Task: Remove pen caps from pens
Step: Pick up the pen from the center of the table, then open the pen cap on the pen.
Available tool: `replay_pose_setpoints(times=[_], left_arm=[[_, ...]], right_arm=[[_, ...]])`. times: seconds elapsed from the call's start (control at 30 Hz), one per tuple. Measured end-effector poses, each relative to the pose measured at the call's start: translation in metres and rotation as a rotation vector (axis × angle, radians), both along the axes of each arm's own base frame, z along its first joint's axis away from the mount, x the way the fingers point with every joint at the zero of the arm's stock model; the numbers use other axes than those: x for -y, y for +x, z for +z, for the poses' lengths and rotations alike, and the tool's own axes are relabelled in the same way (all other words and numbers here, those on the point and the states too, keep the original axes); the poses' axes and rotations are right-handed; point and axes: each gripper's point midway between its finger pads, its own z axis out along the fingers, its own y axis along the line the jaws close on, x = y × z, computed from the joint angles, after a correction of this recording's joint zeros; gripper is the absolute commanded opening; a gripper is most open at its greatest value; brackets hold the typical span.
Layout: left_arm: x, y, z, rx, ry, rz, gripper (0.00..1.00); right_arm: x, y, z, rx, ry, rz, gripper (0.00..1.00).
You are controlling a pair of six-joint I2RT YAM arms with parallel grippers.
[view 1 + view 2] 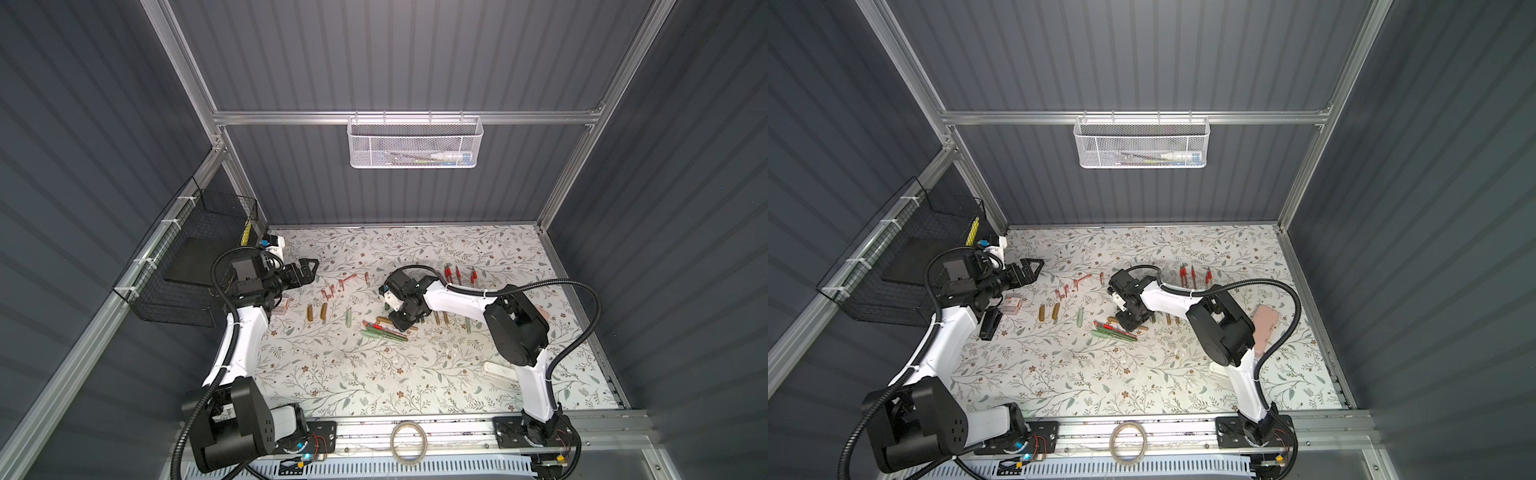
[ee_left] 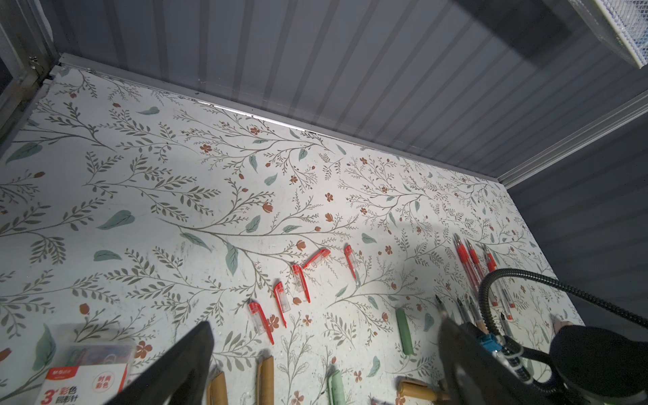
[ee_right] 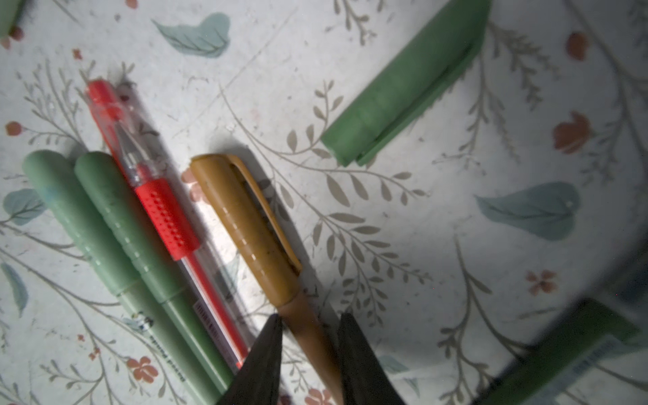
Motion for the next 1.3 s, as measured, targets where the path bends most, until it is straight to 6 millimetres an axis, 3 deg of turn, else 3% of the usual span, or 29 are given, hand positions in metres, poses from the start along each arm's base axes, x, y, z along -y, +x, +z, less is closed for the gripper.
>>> replay_pose_setpoints(times=[0.67, 0.77, 1.03, 1.2, 1.3], left_arm=[[0.001, 0.0, 0.002, 0.002, -0.033, -0.005, 1.0], [0.006, -0.001, 0.005, 0.01, -0.057, -0.03, 1.0], [0.021, -0.002, 0.015, 0.04, -0.166, -0.092, 1.0], [0.039, 0.0, 0.017, 0.037, -0.245, -0.151, 0.98], [0.06, 0.0, 0.016, 0.025, -0.277, -0.215, 0.97]], right_arm=[[0.015, -0.005, 0.006, 0.072, -0.022, 0.047, 0.04], [0.015, -0.006, 0.024, 0.091, 0.008, 0.051, 0.03], [0.003, -0.005, 0.103, 0.186, 0.197, 0.016, 0.0], [-0.003, 0.0, 0.131, 0.226, 0.3, -0.061, 0.0], [-0.007, 0.001, 0.137, 0.245, 0.354, -0.109, 0.0]])
